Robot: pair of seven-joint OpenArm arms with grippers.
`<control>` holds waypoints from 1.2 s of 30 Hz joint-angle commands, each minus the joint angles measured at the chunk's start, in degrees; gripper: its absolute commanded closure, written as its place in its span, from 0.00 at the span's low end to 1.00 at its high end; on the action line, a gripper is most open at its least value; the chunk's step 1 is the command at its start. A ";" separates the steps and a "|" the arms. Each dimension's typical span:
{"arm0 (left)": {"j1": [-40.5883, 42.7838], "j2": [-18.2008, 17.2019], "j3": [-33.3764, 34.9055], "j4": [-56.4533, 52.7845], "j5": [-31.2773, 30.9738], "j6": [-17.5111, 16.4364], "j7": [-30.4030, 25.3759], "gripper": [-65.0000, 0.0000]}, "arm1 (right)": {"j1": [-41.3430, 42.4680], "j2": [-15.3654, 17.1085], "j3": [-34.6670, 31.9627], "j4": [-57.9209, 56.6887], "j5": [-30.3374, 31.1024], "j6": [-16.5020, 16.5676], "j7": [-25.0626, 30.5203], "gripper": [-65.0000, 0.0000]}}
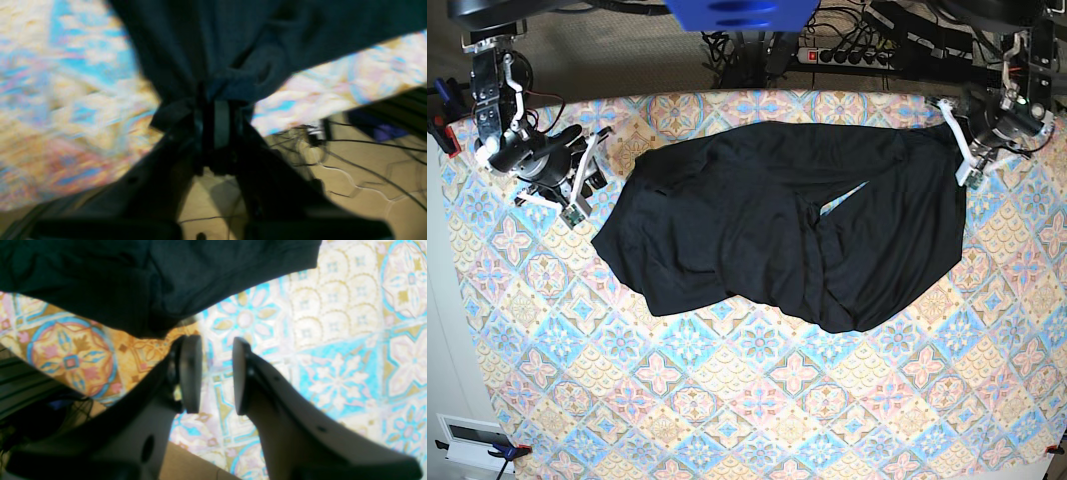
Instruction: Layout the t-shirt on the table in an organized manner, then fold the t-shirt properly
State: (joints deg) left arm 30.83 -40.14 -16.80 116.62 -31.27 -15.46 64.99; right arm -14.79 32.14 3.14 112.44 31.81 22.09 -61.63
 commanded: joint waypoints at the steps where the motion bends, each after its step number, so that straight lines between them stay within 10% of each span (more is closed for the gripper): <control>1: 0.07 -1.66 -0.65 0.79 -1.74 0.12 -0.33 1.00 | 0.76 -0.62 0.51 0.92 0.58 0.02 1.01 0.77; 9: -1.60 -2.89 -0.74 0.79 -2.01 0.56 -0.24 0.92 | 3.49 -6.95 -3.44 1.01 0.58 0.02 0.92 0.77; 16: -2.04 -0.34 -0.83 0.79 -2.36 0.47 -0.42 0.55 | 7.97 -6.95 -12.41 1.10 0.41 0.02 1.01 0.71; 36: -7.40 8.62 -7.16 0.79 -2.36 0.39 -0.24 0.55 | 17.64 -3.35 -32.46 -8.14 -13.66 0.02 4.97 0.65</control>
State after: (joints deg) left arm 23.35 -30.57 -23.42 116.57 -33.98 -15.25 65.25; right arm 2.39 28.25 -29.74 103.33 17.96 22.28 -57.01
